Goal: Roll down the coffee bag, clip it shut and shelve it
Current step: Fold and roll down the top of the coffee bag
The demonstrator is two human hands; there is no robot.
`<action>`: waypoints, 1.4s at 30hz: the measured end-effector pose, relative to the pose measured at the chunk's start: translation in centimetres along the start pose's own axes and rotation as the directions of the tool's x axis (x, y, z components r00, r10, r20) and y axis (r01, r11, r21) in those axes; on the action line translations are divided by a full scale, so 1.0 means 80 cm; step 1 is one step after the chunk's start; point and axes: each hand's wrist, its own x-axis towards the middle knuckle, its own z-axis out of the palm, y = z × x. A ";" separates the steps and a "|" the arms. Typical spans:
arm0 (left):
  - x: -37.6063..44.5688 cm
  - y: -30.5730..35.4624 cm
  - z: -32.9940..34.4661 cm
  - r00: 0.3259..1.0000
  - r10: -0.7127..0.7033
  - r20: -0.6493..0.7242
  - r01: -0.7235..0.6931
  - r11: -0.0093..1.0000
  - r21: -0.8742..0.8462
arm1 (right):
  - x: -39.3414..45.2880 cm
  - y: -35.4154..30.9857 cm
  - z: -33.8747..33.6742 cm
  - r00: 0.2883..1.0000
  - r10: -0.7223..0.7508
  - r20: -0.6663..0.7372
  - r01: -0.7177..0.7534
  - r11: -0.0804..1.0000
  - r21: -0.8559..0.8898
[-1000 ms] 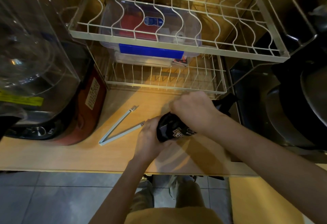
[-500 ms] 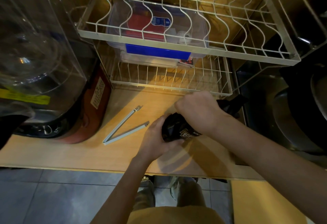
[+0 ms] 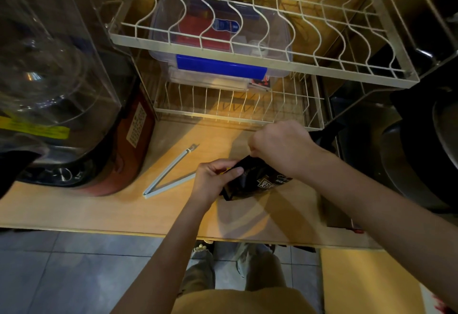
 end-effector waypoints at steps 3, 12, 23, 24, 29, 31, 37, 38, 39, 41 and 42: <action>0.002 0.007 0.004 1.000 0.003 0.007 -0.002 1.000 -0.006 | -0.002 0.002 -0.010 0.997 -0.018 0.071 0.022 0.998 -0.062; 0.005 0.025 0.020 0.987 0.144 0.079 -0.145 0.989 0.012 | -0.004 0.005 -0.021 0.995 -0.063 0.072 0.066 0.997 -0.038; 0.018 0.019 0.013 0.996 0.070 0.059 -0.070 0.998 -0.009 | -0.004 0.022 -0.065 0.985 0.076 0.157 -0.085 0.995 0.049; 0.019 0.020 0.014 0.995 0.078 0.055 -0.078 0.997 -0.002 | -0.006 0.027 -0.066 0.985 0.068 0.161 -0.083 0.993 0.083; 0.020 0.027 0.017 0.995 0.088 0.042 -0.088 0.996 0.001 | -0.006 0.032 -0.059 0.987 0.056 0.150 -0.078 0.987 0.142; 0.018 0.030 0.015 0.992 0.120 0.043 -0.122 0.991 0.053 | -0.006 0.033 -0.058 0.987 0.064 0.146 -0.086 0.984 0.155; -0.014 0.022 -0.001 0.947 0.291 -0.136 -0.266 0.948 0.178 | -0.001 0.041 -0.056 0.981 0.075 0.181 -0.114 0.969 0.220; -0.020 0.019 -0.001 0.937 0.332 -0.109 -0.296 0.920 0.257 | 0.001 0.042 -0.056 0.981 0.071 0.180 -0.112 0.968 0.227; -0.023 0.016 0.000 0.930 0.364 -0.061 -0.322 0.881 0.345 | 0.002 0.043 -0.055 0.981 0.066 0.182 -0.107 0.968 0.228; -0.029 0.007 0.008 0.913 0.408 0.021 -0.363 0.788 0.498 | 0.004 0.043 -0.056 0.981 0.058 0.186 -0.099 0.971 0.219; -0.031 0.002 0.012 0.903 0.429 0.030 -0.377 0.755 0.537 | 0.004 0.042 -0.057 0.981 0.054 0.185 -0.094 0.973 0.213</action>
